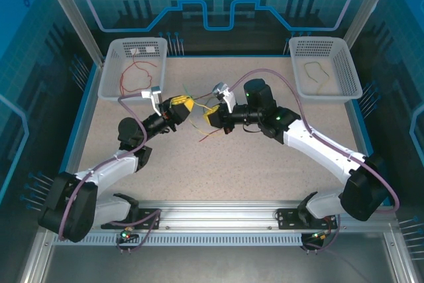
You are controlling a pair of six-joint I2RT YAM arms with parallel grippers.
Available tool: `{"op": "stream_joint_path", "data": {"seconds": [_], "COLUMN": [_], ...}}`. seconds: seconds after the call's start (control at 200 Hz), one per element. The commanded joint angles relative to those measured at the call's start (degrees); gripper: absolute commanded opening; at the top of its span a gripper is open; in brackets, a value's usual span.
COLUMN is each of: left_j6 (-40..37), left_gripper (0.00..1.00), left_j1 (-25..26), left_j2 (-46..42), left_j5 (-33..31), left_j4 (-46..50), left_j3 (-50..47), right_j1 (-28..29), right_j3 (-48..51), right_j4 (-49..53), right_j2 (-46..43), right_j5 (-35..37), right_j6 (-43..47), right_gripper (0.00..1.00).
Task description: Untangle the cables
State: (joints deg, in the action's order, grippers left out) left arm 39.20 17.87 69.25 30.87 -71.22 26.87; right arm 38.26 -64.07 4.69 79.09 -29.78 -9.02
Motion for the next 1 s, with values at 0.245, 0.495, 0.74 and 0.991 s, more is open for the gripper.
{"op": "stream_joint_path", "data": {"seconds": [0.245,0.495,0.74,0.991], "left_j6": [0.62,1.35,2.81,3.08], "left_gripper": [0.22,0.24,0.25,0.26], "left_j1": [0.57,0.59,0.59,0.59], "left_j2": [-1.04,-0.28,0.97,1.08], "left_j5": [0.50,1.04,1.50,1.78], "left_j4": [-4.06,-5.53,-6.88,-6.83], "left_j3": [-1.20,-1.11,-0.52,0.02], "right_j1": [0.08,-1.79,0.47,1.42], "right_j3": [0.56,2.82,1.91,0.54], "right_j4": [-4.84,-7.66,-7.33,-7.27], "right_j2": [0.10,-0.58,1.36,3.73], "right_j5": [2.26,0.93,-0.01,-2.54], "right_j6": [-3.00,-5.94,-3.70,-2.69], "right_gripper": [0.00,0.00,0.00,0.00]}}
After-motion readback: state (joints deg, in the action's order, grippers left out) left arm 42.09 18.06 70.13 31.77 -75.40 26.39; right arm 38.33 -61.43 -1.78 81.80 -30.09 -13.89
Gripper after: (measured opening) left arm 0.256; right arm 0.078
